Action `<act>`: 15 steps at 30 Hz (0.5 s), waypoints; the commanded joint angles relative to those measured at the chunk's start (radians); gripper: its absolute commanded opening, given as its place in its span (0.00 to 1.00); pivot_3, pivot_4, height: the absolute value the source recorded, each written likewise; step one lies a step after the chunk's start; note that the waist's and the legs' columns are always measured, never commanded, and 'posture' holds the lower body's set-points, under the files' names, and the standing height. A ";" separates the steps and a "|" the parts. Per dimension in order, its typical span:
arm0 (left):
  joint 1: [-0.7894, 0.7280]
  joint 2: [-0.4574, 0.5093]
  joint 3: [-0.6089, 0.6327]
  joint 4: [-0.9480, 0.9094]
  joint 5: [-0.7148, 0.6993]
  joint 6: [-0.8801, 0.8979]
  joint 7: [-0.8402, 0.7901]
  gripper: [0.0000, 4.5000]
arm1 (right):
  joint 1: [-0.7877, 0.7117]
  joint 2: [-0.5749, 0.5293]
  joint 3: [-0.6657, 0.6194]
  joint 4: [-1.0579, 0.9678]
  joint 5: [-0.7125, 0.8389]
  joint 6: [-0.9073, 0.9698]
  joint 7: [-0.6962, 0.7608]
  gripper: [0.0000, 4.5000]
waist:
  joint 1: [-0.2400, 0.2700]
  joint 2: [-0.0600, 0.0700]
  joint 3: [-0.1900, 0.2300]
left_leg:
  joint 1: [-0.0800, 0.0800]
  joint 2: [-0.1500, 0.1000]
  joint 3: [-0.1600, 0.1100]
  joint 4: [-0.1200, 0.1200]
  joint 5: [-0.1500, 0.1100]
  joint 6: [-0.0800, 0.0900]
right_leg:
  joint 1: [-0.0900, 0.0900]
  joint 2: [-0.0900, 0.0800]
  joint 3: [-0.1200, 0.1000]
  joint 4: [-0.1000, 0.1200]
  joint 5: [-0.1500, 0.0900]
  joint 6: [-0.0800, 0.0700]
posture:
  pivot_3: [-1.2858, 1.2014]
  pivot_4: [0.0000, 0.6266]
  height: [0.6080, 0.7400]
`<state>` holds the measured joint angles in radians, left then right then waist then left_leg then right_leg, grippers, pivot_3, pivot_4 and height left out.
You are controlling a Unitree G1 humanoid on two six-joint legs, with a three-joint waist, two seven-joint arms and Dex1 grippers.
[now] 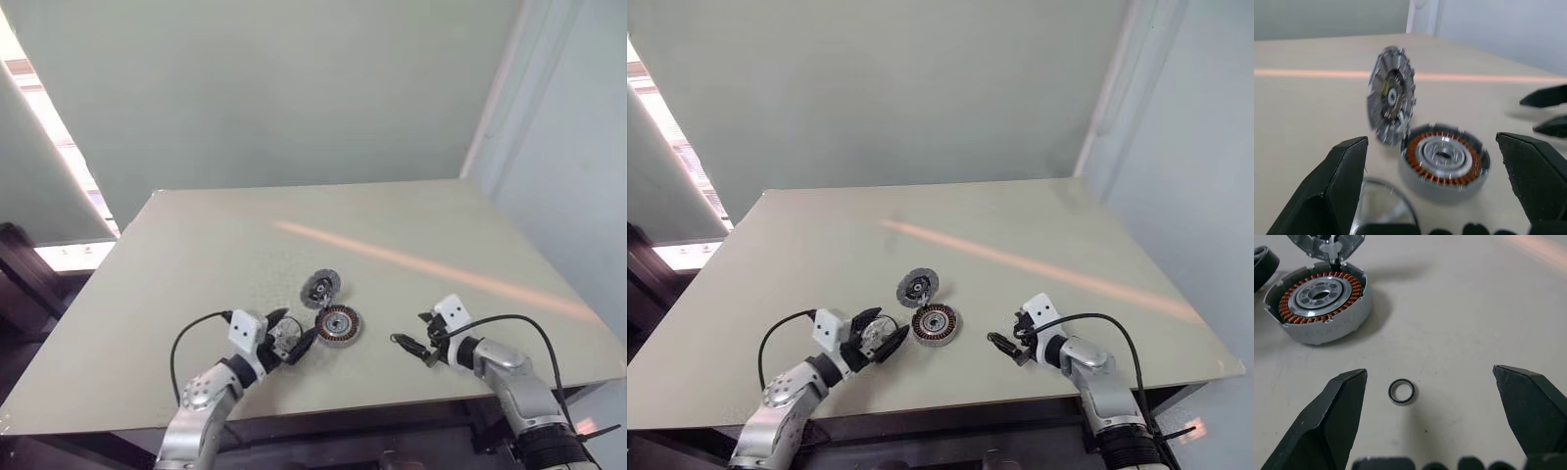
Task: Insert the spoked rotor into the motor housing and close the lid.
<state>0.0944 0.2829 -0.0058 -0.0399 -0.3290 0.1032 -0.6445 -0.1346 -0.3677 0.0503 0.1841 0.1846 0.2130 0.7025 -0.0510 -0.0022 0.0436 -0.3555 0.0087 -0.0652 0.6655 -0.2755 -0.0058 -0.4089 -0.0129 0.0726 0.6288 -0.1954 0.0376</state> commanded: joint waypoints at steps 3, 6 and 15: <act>0.000 0.014 0.020 -0.055 -0.029 0.016 -0.014 0.99 | -0.010 0.003 -0.023 -0.037 0.029 -0.021 0.004 1.00 | 0.002 0.000 0.000 | 0.000 0.000 0.000 0.001 0.000 0.000 | 0.000 0.000 0.000 0.000 0.000 0.000 | 0.52 0.00 1.00; 0.003 0.009 0.024 -0.061 -0.032 0.019 -0.012 0.99 | -0.016 0.012 -0.022 -0.038 0.039 -0.017 0.002 1.00 | 0.001 0.000 0.000 | -0.001 0.000 0.000 0.001 0.000 0.000 | 0.000 0.000 0.000 0.000 0.000 0.000 | 0.52 0.00 1.00; 0.043 0.022 0.026 -0.089 -0.048 0.044 -0.027 0.99 | -0.012 0.029 -0.045 -0.073 0.059 -0.015 -0.018 1.00 | 0.000 0.000 0.000 | -0.001 0.000 0.000 0.001 0.000 0.000 | 0.000 0.000 0.000 0.000 0.000 0.000 | 0.52 0.00 1.00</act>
<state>0.1449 0.2968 0.0120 -0.0850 -0.3568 0.1471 -0.6609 -0.1353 -0.3374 0.0414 0.1704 0.2147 0.2105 0.6921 -0.0507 -0.0020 0.0436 -0.3561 0.0088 -0.0649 0.6663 -0.2755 -0.0057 -0.4090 -0.0132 0.0725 0.6286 -0.1954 0.0377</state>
